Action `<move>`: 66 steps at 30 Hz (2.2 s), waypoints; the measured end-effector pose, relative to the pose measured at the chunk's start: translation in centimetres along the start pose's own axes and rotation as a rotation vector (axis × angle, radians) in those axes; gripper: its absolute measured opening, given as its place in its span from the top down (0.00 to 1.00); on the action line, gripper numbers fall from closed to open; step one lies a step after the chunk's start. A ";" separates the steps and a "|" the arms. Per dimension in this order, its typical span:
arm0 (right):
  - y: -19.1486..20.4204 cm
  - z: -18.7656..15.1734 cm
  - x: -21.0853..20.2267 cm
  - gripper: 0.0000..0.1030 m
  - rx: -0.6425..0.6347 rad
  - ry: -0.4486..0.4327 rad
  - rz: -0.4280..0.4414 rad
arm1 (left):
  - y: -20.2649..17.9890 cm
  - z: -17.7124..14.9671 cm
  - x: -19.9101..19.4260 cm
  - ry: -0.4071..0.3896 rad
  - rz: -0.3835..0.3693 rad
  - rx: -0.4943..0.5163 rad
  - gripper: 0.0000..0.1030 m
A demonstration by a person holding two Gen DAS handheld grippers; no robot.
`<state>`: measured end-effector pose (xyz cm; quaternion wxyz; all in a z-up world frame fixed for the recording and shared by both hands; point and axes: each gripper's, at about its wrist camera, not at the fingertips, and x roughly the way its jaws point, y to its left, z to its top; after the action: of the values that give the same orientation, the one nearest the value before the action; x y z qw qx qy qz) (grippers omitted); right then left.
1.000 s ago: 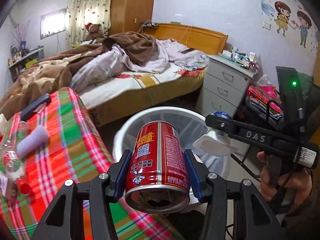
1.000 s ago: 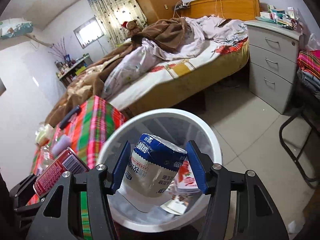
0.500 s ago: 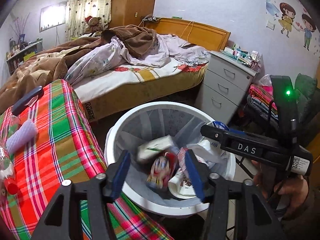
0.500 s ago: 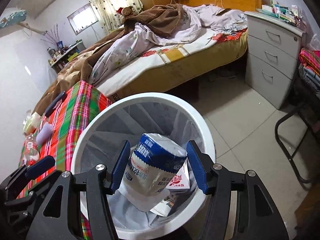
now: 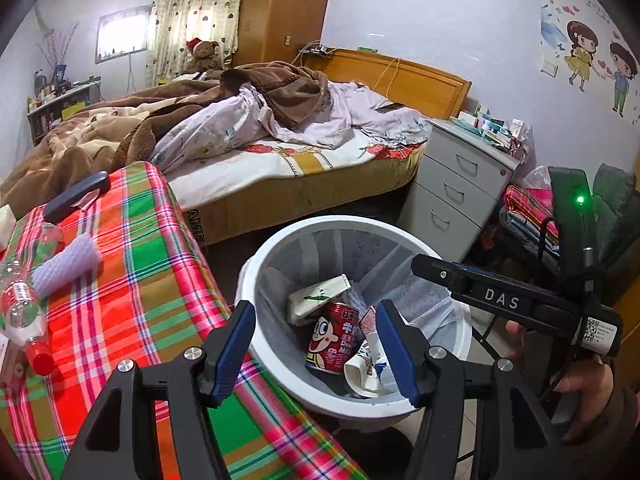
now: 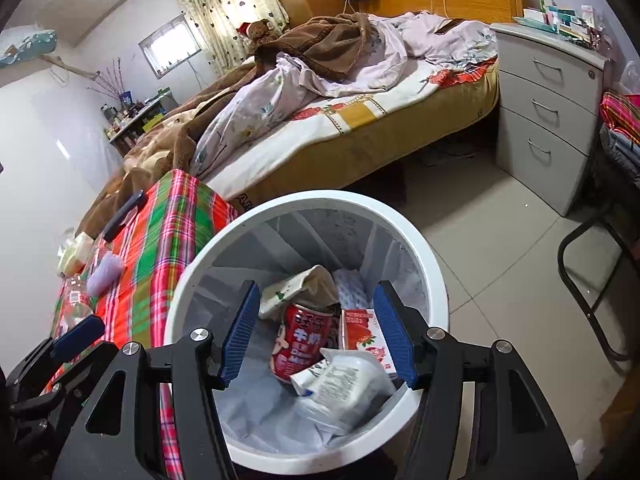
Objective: Collect trash
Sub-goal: 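Move both open tools back to the remaining trash on the sheet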
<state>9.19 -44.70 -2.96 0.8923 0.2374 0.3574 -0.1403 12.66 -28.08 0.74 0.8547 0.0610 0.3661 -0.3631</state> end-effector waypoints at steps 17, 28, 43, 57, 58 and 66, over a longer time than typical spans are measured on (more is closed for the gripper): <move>4.3 -0.9 -1.1 0.41 -0.073 -0.031 0.049 | 4.2 -1.2 -5.0 -0.064 0.075 -0.066 0.40; 8.5 -1.8 -0.8 0.41 -0.141 -0.035 0.116 | 8.8 -2.7 -8.5 -0.097 0.165 -0.131 0.40; 15.7 -3.0 0.8 0.41 -0.281 -0.003 0.203 | 18.9 -5.9 -13.2 -0.121 0.355 -0.288 0.40; 21.9 -4.3 4.4 0.41 -0.398 0.079 0.254 | 26.4 -8.2 -11.9 -0.046 0.418 -0.368 0.40; 22.3 -4.3 4.7 0.41 -0.404 0.084 0.257 | 26.7 -8.2 -11.3 -0.031 0.416 -0.364 0.39; 25.8 -4.2 6.6 0.41 -0.445 0.119 0.296 | 29.0 -8.4 -7.6 0.066 0.400 -0.346 0.39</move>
<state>22.28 -21.16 -1.92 0.9107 0.0929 0.3928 0.0880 23.47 0.53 -4.93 0.8948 -0.0029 0.4310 -0.1168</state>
